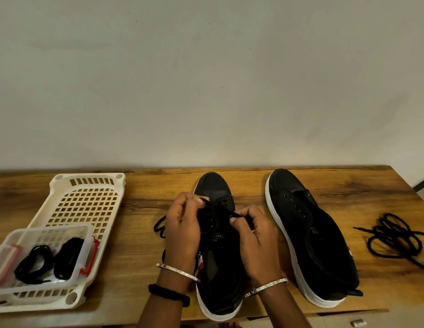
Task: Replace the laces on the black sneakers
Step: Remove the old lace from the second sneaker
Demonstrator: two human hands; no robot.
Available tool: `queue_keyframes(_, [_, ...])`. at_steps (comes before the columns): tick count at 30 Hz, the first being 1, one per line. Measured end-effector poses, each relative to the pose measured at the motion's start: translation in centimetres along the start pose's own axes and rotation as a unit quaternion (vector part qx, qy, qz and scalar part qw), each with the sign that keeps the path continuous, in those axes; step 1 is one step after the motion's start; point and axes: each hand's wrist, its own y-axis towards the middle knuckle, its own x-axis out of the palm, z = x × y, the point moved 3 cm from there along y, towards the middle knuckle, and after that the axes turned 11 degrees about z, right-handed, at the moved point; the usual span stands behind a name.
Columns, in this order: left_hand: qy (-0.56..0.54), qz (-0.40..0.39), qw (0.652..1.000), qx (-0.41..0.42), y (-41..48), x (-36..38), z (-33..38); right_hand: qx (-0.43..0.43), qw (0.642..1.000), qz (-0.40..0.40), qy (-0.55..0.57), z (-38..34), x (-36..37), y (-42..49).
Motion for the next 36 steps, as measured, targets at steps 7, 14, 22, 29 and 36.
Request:
queue_keyframes(7, [-0.384,0.039,0.882,-0.269,1.5,-2.1,0.0,0.01,1.0,-0.002,0.014,-0.1,-0.1,-0.1])
queue_keyframes(14, [0.198,0.079,0.966,0.145,1.3,-2.6,0.6,0.009,1.0,0.007,0.009,-0.2,-0.1,-0.2])
queue_keyframes(22, [0.395,-0.04,0.848,0.352,-0.2,-1.1,0.9,-0.041,0.999,0.018,-0.014,-1.1,-0.1,0.1])
queue_keyframes(29, [0.313,-0.054,0.887,0.336,-0.2,-1.7,0.5,-0.101,0.993,0.026,-0.047,-1.7,0.6,0.9])
queue_keyframes(36, [0.198,-0.086,0.941,0.26,1.0,-2.7,-0.3,-0.168,0.96,-0.054,-0.217,-1.3,2.6,0.7])
